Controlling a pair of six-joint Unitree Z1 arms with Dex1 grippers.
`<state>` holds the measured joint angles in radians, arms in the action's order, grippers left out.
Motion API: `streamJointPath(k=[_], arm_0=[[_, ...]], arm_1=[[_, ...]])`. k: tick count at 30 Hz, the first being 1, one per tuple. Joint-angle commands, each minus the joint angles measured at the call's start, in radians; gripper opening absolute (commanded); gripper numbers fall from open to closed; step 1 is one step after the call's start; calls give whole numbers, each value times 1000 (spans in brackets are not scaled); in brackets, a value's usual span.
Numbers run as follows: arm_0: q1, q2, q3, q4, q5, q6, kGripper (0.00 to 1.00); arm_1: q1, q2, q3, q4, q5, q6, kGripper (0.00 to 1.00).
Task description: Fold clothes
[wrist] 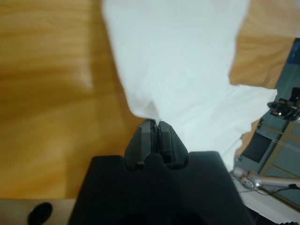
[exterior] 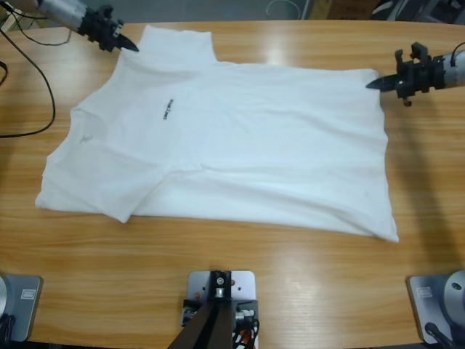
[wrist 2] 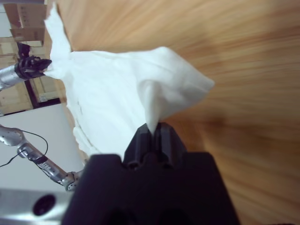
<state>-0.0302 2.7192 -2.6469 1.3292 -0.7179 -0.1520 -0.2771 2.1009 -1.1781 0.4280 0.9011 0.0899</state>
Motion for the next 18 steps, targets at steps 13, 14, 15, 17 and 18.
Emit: streamJointPath(k=[13, 14, 15, 17, 18], arm_0=[[-41, -265, -551, 334, -44, 37, 0], [-42, -283, -542, 334, -45, 36, 0], [-42, -294, -543, 333, -44, 35, 0], [-33, -298, -541, 334, -44, 12, 0], [-29, -303, -522, 334, -46, 4, 0]], arm_1=[[12, -238, 97, 198, 44, -44, 0], [12, -250, 109, 206, 44, -46, 0], [12, -265, 121, 214, 42, -47, 0], [12, -297, 140, 233, 40, -47, 0], [12, -314, 146, 245, 37, -47, 0]])
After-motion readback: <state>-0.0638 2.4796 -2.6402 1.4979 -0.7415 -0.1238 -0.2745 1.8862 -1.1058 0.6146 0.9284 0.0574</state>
